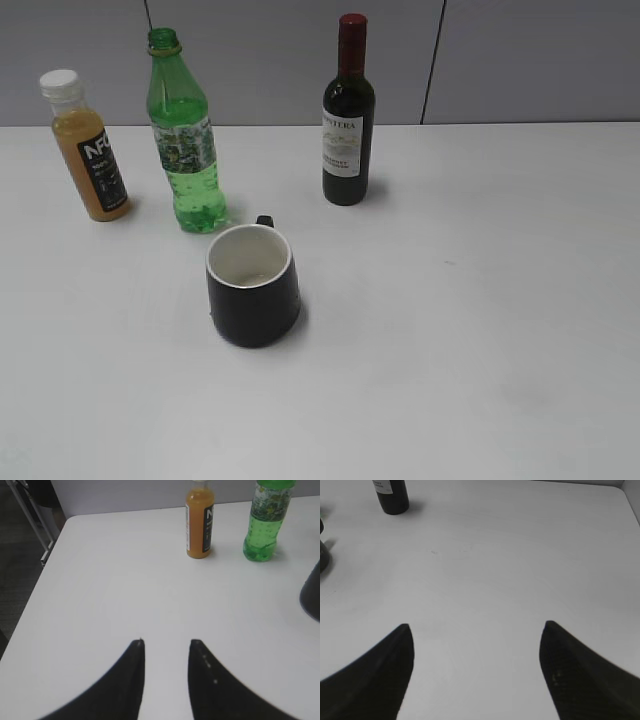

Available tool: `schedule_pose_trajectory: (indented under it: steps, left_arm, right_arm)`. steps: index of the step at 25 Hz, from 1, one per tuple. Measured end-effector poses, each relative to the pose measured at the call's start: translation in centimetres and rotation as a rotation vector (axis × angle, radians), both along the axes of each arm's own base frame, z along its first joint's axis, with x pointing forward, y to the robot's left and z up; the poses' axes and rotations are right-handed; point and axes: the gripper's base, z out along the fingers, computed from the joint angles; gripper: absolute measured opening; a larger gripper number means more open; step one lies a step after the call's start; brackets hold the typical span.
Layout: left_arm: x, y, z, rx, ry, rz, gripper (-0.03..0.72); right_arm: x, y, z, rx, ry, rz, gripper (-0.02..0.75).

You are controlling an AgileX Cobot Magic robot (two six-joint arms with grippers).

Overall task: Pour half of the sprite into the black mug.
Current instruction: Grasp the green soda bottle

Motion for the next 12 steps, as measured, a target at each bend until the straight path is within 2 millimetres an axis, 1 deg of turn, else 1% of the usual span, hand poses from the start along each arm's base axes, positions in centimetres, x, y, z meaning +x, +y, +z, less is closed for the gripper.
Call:
schedule_pose_trajectory:
  steps: [2,3,5,6,8,9,12]
  left_arm:
    - [0.0,0.0,0.0,0.0,0.0,0.0,0.241]
    - [0.0,-0.01,0.0,-0.001,0.0,-0.001,0.255]
    - [-0.01,-0.11,0.0,-0.011,0.001,-0.008,0.342]
    - [-0.01,-0.18,0.0,-0.018,0.001,-0.013,0.437]
    - [-0.02,-0.24,0.01,-0.025,0.002,-0.017,0.588]
    - [-0.02,-0.26,0.01,-0.027,0.002,-0.019,0.629]
    - [-0.02,-0.28,0.01,-0.029,0.002,-0.02,0.669]
  right_arm:
    - [0.0,0.0,0.0,0.0,0.0,0.0,0.593]
    - [0.0,0.0,0.0,0.0,0.0,0.0,0.593]
    - [0.0,0.0,0.0,0.0,0.0,0.0,0.593]
    - [0.0,0.0,0.0,0.0,0.0,0.0,0.593]
    - [0.0,0.0,0.0,0.0,0.0,0.0,0.593]
    - [0.0,0.0,0.0,0.0,0.0,0.0,0.593]
    - [0.0,0.0,0.0,0.0,0.0,0.0,0.593]
